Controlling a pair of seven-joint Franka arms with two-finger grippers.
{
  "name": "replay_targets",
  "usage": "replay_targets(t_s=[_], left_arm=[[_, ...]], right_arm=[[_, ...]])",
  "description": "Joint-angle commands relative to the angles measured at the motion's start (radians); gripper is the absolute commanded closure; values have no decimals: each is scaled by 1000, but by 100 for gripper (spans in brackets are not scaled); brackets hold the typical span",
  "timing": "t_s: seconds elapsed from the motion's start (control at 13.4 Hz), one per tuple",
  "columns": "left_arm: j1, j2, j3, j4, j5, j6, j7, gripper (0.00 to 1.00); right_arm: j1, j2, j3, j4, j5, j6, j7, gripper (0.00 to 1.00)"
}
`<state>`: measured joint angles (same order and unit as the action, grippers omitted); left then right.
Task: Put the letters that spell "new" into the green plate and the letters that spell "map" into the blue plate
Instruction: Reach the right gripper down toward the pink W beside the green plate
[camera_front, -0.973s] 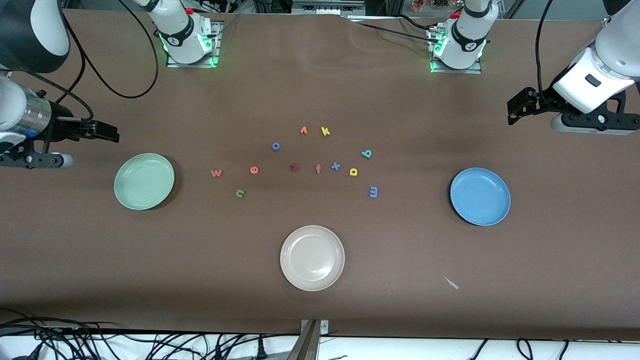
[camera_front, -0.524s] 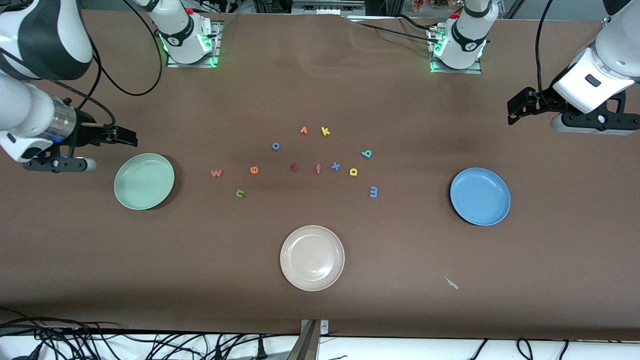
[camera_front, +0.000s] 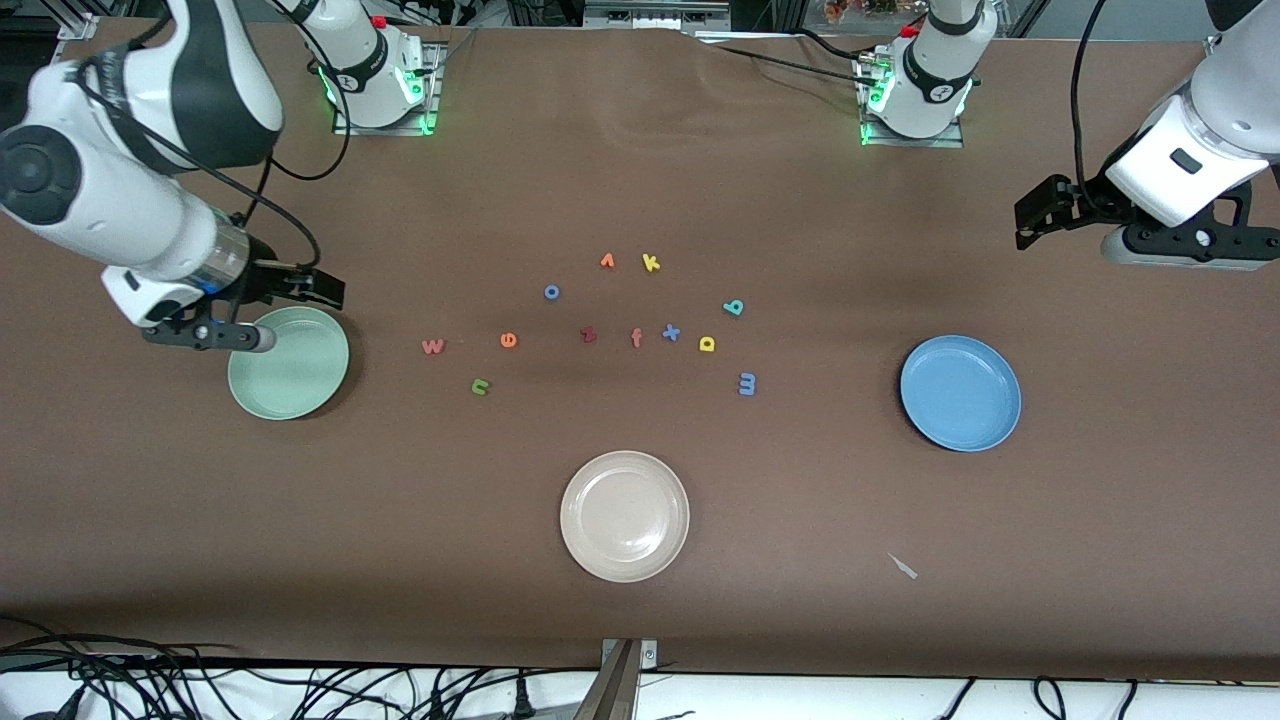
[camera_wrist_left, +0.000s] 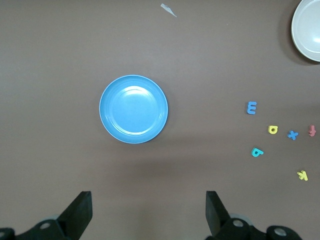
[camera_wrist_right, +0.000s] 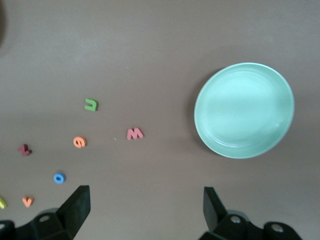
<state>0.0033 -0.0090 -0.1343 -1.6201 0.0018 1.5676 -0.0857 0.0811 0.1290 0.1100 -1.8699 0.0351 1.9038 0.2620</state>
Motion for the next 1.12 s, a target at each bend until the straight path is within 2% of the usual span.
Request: replay_targets(t_s=[0.0, 0.37, 0.6, 0.82, 1.05], left_arm=[[-3, 4, 4, 19, -11, -15, -6, 0], [-3, 4, 2, 19, -11, -15, -6, 0], [-3, 4, 4, 19, -11, -15, -6, 0], [-3, 4, 2, 19, -11, -15, -6, 0], [-3, 4, 4, 19, -11, -15, -6, 0]], right_arm=[[-4, -16, 20, -118, 11, 144, 29, 0], [11, 70, 28, -149, 5, 250, 34, 0], [32, 104, 28, -204, 3, 351, 52, 0], [74, 133, 27, -213, -17, 354, 48, 0], [75, 181, 28, -218, -116, 388, 17, 0]])
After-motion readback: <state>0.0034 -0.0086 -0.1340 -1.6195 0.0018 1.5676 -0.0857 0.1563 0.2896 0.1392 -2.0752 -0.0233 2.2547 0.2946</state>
